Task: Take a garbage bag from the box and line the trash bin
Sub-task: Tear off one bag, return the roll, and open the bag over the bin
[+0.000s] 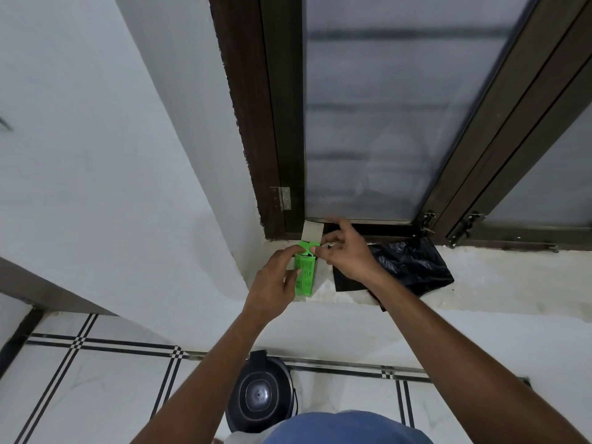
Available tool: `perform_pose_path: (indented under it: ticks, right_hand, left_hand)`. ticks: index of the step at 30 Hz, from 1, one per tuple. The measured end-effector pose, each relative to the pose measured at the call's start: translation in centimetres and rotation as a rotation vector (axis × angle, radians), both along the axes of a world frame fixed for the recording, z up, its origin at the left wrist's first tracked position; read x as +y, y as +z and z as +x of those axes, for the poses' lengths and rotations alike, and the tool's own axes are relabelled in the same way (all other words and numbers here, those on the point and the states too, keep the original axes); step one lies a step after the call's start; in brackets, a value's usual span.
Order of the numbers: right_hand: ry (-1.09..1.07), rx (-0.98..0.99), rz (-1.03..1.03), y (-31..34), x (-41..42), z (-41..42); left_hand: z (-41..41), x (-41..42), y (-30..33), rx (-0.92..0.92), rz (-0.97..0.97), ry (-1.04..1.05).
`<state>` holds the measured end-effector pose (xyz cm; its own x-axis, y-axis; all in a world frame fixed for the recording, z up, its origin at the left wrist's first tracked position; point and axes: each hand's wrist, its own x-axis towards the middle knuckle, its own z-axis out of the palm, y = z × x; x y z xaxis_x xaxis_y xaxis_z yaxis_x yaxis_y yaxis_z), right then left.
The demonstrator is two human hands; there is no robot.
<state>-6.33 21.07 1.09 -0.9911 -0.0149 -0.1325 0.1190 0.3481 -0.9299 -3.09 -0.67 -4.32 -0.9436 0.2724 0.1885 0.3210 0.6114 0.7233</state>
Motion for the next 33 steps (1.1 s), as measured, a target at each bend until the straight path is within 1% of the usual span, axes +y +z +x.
perform_pose_path:
  ticks: [4,7,9,13,16,20,23,29,33]
  right_hand:
    - [0.027,0.089,0.087,0.1,0.2,0.1]
    - [0.063,0.159,0.194,-0.3,0.4,0.3]
    - [0.096,0.167,0.23,-0.4,0.6,0.4]
    - [0.084,0.133,0.156,-0.6,0.6,0.9]
    - [0.064,0.127,0.15,-0.7,0.6,0.9]
    - [0.044,-0.013,0.007,-0.7,0.6,0.6]
    - [0.042,-0.063,-0.047,-0.8,0.6,0.7]
    - [0.032,0.001,0.002,-1.3,0.9,0.3]
    - [0.089,0.036,0.054,-0.9,1.0,0.0]
  left_hand:
    - [-0.4,0.3,0.3,0.007,-0.005,-0.001]
    - [-0.6,0.5,0.4,0.013,0.006,0.009]
    - [-0.7,0.7,0.4,0.008,0.017,0.011]
    - [-0.8,0.9,0.5,-0.03,0.021,0.026]
    - [-0.4,1.1,0.6,-0.045,0.033,0.042]
    - [0.0,1.4,0.9,-0.085,0.073,0.082]
    - [0.1,1.6,0.7,-0.085,0.073,0.085]
    - [0.6,1.7,0.9,-0.107,0.096,0.108]
    - [1.0,2.9,1.2,-0.131,0.135,0.191]
